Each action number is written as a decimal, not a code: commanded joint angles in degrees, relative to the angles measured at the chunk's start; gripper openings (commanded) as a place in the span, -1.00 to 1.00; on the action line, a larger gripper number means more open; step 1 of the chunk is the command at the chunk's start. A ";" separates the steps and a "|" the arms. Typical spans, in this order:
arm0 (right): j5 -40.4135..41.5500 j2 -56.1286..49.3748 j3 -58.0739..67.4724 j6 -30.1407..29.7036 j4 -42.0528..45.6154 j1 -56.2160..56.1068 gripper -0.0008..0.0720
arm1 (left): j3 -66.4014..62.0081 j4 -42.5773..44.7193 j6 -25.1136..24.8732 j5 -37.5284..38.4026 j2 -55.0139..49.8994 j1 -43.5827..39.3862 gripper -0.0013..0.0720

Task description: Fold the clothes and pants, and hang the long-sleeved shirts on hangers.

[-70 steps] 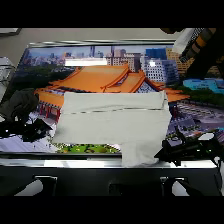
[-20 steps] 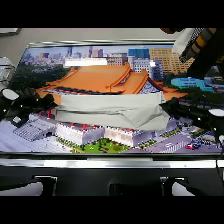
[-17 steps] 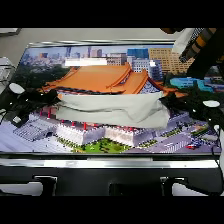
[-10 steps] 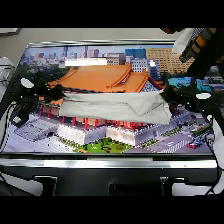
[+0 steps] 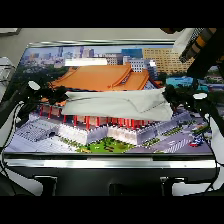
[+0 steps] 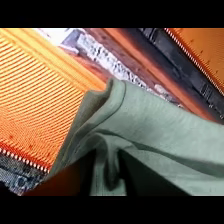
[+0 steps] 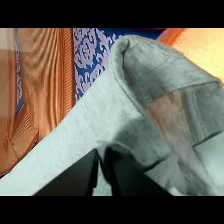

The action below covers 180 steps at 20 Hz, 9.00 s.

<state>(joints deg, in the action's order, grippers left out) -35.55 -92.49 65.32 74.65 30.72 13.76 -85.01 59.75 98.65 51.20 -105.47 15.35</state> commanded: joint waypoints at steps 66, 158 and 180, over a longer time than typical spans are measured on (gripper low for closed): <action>-48.92 16.81 34.49 10.03 34.16 4.61 -0.88 | -33.55 -34.32 11.10 -9.53 -26.73 -53.11 -0.90; -39.54 16.87 -6.29 44.48 64.22 43.58 -0.87 | -30.58 0.31 3.32 37.83 8.87 1.33 -0.89; -22.40 21.49 6.16 14.10 34.56 -8.04 -0.87 | -19.41 16.87 -9.99 34.47 17.27 -6.19 -0.89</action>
<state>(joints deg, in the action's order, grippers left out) -62.50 -71.18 70.32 92.20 66.39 23.68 -108.36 69.80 94.24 88.42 -92.31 12.27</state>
